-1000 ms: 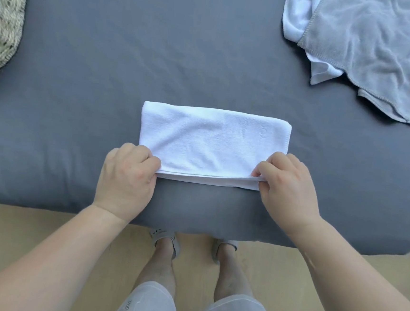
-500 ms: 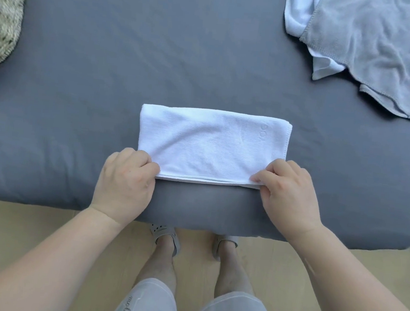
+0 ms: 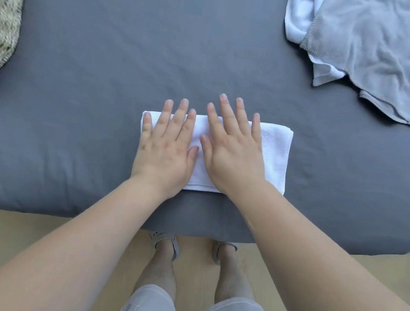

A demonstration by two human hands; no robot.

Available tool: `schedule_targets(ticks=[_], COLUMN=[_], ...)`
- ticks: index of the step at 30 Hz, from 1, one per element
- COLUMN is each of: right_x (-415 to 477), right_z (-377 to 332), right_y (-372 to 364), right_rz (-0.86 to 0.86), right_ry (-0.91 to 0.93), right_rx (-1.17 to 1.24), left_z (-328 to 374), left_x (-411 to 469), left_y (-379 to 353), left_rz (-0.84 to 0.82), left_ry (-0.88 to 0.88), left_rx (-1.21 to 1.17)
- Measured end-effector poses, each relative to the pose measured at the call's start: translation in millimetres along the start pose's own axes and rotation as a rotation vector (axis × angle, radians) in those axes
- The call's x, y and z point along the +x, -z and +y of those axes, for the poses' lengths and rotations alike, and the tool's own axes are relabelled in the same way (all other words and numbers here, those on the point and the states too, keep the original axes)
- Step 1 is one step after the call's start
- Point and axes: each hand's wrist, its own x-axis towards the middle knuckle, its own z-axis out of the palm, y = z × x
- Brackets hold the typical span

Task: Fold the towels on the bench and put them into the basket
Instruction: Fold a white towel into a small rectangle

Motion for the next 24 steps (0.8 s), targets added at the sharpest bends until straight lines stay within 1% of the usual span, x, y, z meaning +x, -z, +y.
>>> schedule_targets(ticks=[1,3,5,8,11,16,18,20,22,24], right_x=[2,-1,-6,-8,-11,-12,-13,-15,-16,-16], right_z=[2,15,27,42,63,93,89,70,43,21], right_y=[-8,-21,-27,-24,-21,-13,-6,1,3,-7], right_rz=[-0.057,-0.122,-0.134,-0.130,-0.129,-0.171,-0.160,-0.088,-0.023,-0.024], right_ry=[-0.015,-0.050,-0.047,-0.047,-0.078,-0.088,-0.096,-0.093,-0.012,0.080], right_rx=[-0.042,-0.078,-0.090,-0.108,-0.156,-0.186,-0.213,-0.206,-0.157,-0.090], left_z=[-2,-8,-15,-25,-34,-34,-33,-25,-9,4], left_x=[1,-1,-2,-1,0,3,0,-3,-2,1], left_y=[-9,-22,-27,-25,-22,-19,-13,-5,0,-5], left_rz=[-0.048,-0.068,-0.058,-0.102,-0.157,-0.178,-0.158,-0.075,0.023,0.049], left_ry=[0.007,-0.002,0.019,0.074,0.087,0.088,0.083,0.049,-0.038,-0.120], left_rx=[0.034,0.082,0.076,0.085,0.103,0.118,0.138,0.097,0.000,-0.047])
